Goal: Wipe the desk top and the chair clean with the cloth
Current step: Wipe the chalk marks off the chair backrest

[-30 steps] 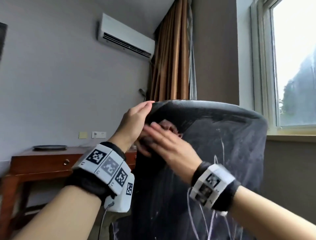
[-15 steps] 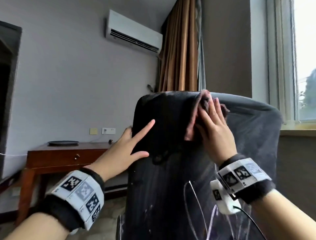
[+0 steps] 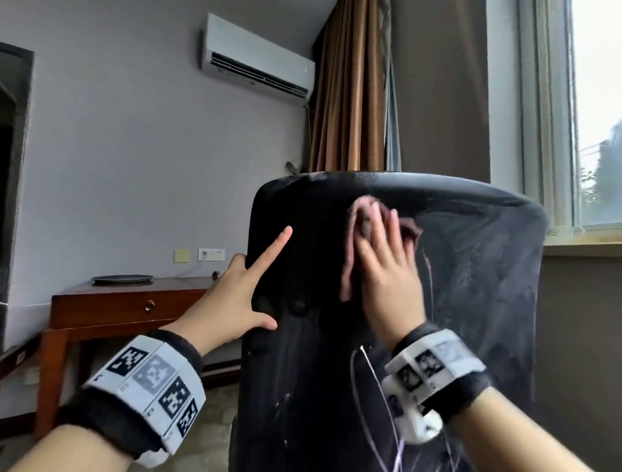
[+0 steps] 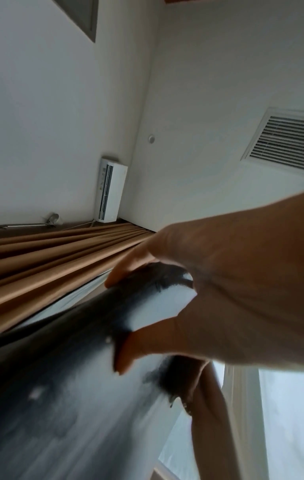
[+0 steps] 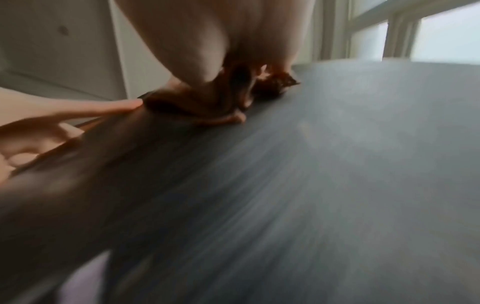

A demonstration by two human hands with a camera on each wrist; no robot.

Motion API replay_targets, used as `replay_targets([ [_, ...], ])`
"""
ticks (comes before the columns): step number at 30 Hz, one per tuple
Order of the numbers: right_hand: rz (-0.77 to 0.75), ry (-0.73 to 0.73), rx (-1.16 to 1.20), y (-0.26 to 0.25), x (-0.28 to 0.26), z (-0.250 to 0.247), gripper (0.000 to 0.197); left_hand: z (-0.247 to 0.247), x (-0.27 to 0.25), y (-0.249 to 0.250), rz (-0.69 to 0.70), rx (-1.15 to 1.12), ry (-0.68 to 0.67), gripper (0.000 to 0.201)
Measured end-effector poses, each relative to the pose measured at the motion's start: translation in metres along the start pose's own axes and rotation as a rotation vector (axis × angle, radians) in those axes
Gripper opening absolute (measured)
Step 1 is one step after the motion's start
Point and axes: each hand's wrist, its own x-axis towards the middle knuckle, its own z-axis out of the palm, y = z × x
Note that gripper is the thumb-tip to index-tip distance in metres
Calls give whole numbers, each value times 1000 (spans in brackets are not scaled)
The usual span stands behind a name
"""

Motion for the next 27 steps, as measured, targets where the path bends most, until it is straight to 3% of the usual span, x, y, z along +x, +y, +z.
replay_targets([
  [1, -46, -27, 32, -16, -21, 7, 44, 1, 0, -1, -1, -22, 11, 127],
  [3, -304, -170, 41, -29, -58, 11, 43, 3, 0, -4, -7, -67, 18, 126],
  [5, -508, -271, 16, -4, -54, 3, 45, 5, 0, -5, -14, -69, 16, 126],
  [7, -428, -224, -11, 28, -28, -2, 47, 6, 2, -5, -14, -59, 17, 126],
  [9, -128, -95, 20, 48, -3, -4, 46, 6, 0, -6, -1, -62, 12, 124],
  [10, -4, -47, 63, 47, 0, -2, 47, 8, -3, -7, 3, -74, -5, 123],
  [12, 95, 8, 152, 24, -15, 11, 51, 16, -16, -12, 0, -108, -75, 124],
  [15, -124, -142, 177, -24, -71, 20, 49, 34, -35, -23, -37, -145, -124, 124],
  [18, -416, -253, 113, 3, -62, 3, 47, 39, -39, -27, -79, -138, -78, 125],
  [19, -387, -229, 104, 22, -46, 0, 48, 39, -38, -27, -89, -137, -72, 125],
  [23, 110, -35, 183, 63, 6, -4, 61, 39, -39, -23, -122, -138, -74, 124],
  [25, 101, -35, 201, 33, -14, 8, 59, 38, -40, -23, -106, -145, -75, 124],
  [27, -89, -118, 186, -11, -59, 18, 44, 39, -42, -27, -89, -178, -77, 122],
])
